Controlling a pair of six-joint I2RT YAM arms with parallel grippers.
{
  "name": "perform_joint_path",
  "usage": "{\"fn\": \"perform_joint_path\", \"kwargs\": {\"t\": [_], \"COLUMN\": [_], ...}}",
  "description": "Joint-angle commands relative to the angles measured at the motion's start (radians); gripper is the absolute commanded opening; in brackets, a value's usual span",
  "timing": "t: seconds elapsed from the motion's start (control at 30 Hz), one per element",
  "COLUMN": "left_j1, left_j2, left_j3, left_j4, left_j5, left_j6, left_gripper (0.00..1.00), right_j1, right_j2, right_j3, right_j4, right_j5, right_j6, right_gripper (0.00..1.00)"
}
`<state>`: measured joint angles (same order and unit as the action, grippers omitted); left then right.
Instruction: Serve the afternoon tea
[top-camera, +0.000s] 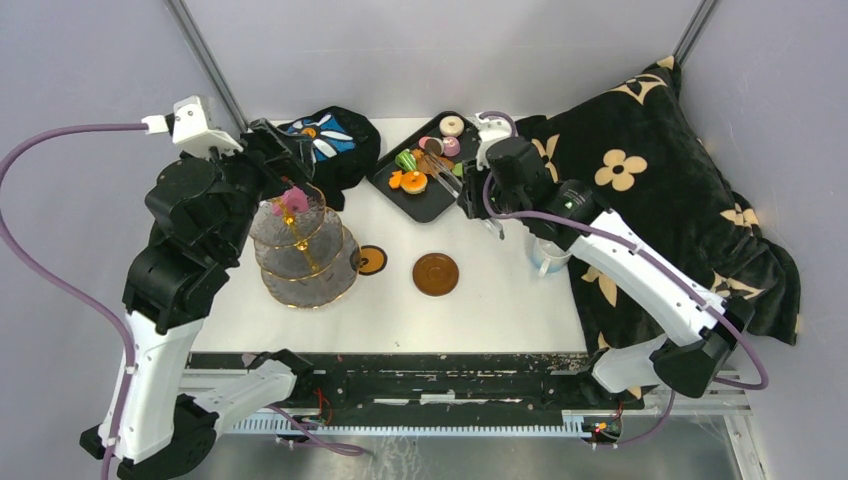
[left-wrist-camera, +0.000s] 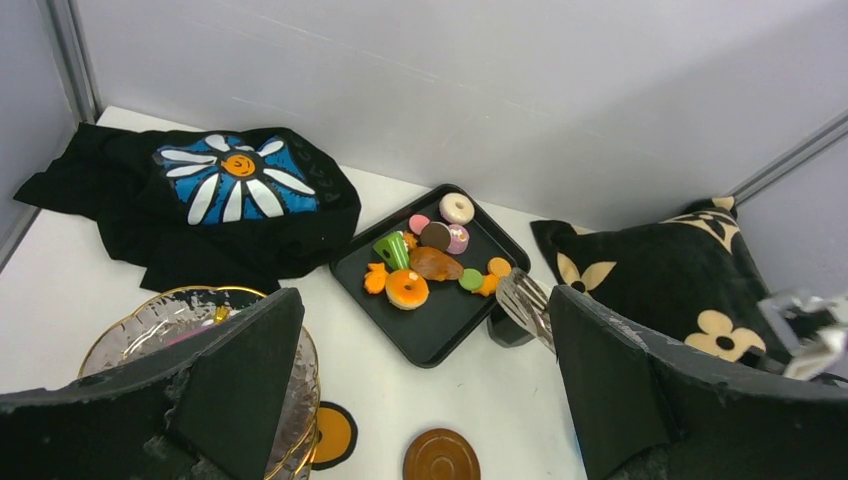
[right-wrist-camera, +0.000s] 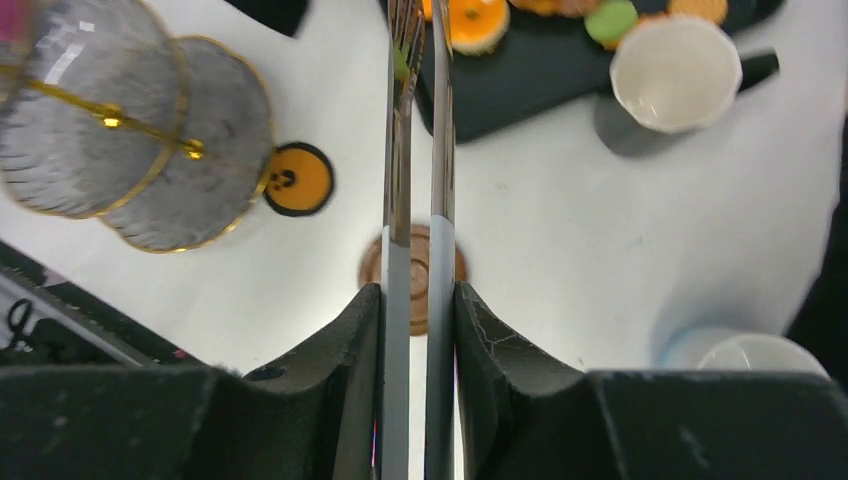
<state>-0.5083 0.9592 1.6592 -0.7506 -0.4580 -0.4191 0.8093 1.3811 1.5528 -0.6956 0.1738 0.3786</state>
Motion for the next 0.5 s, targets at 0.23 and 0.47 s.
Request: {"fn": "perform_joint_path", "kwargs": {"t": [0.23,0.47], "left_j1": [-0.003,-0.002], "left_j2": [0.006,0.004], "left_j3": [-0.042,-0.097], "left_j4": [0.059,0.082], "left_j5": [0.086,0.133], "left_j6": [-0.010,-0.023], "left_gripper": [0.99,0.99], "right_j1": [-0.085,-0.084], "right_j2": [-0.022,-0.148], "right_j3": [-0.226,-0.578], "right_j4": [0.080,0.274], "right_j5": [-0.051,0.023], "right_j6": [0.046,0.057], "right_gripper": [0.01,0.01]}}
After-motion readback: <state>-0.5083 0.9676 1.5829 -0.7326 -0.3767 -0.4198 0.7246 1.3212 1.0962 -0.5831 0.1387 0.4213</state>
